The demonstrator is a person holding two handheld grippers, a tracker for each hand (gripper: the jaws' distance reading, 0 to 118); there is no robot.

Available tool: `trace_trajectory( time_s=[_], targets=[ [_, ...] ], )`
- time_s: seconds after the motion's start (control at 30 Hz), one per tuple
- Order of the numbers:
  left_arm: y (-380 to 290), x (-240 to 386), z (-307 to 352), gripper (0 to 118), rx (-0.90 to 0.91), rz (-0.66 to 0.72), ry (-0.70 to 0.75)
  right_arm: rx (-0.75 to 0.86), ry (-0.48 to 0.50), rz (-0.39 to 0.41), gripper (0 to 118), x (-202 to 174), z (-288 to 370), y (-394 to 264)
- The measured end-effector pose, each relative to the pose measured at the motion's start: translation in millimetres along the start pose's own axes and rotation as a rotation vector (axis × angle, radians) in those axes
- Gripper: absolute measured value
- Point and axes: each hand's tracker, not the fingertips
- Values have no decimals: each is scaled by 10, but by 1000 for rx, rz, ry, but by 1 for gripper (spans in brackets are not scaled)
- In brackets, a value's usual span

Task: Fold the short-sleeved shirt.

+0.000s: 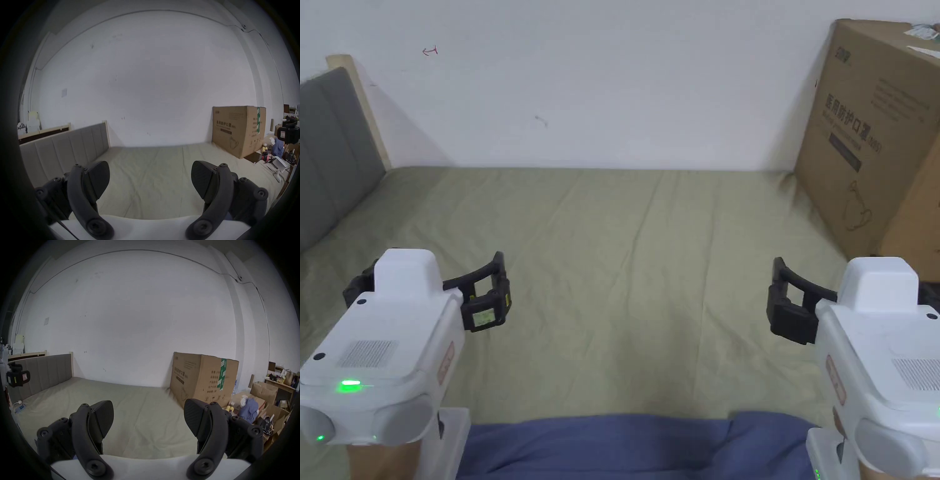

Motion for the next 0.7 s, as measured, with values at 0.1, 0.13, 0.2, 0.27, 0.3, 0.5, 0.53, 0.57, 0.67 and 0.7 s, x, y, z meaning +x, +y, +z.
trace_trajectory(
  time_s=[0.1, 0.13, 0.2, 0.27, 0.3, 0.5, 0.53, 0.57, 0.67, 0.7],
  targets=[
    [5, 63, 29, 89, 25, -3, -30, 7, 5, -5, 90, -209, 94, 89],
    [2, 82, 31, 84, 20, -5, -34, 8, 4, -5, 88, -234, 105, 85],
    [-17, 96, 35, 66, 4, -4, -46, 5, 1, -2, 75, -188, 49, 52],
    [-53, 100, 8, 25, -16, 12, -63, 0, 15, -16, 47, -185, 49, 32],
    [-69, 92, 0, 6, -27, 21, -72, -1, 14, -18, 25, -168, 24, 18],
    [-158, 1, -67, 0, -81, 54, -94, -2, 22, -34, 0, -151, -20, -11],
    [-171, -21, -87, 0, -97, 47, -94, -2, 20, -27, 0, -156, -33, -14],
    [-187, -52, -117, 0, -127, 47, -95, -2, 18, -26, 0, -188, -9, 11],
    [-305, -246, -255, 0, -284, 116, -140, -11, 27, -39, 0, -206, -24, 16],
    [-375, -354, -320, 0, -349, 161, -156, -14, 27, -41, 0, -219, -19, 26]
  ],
)
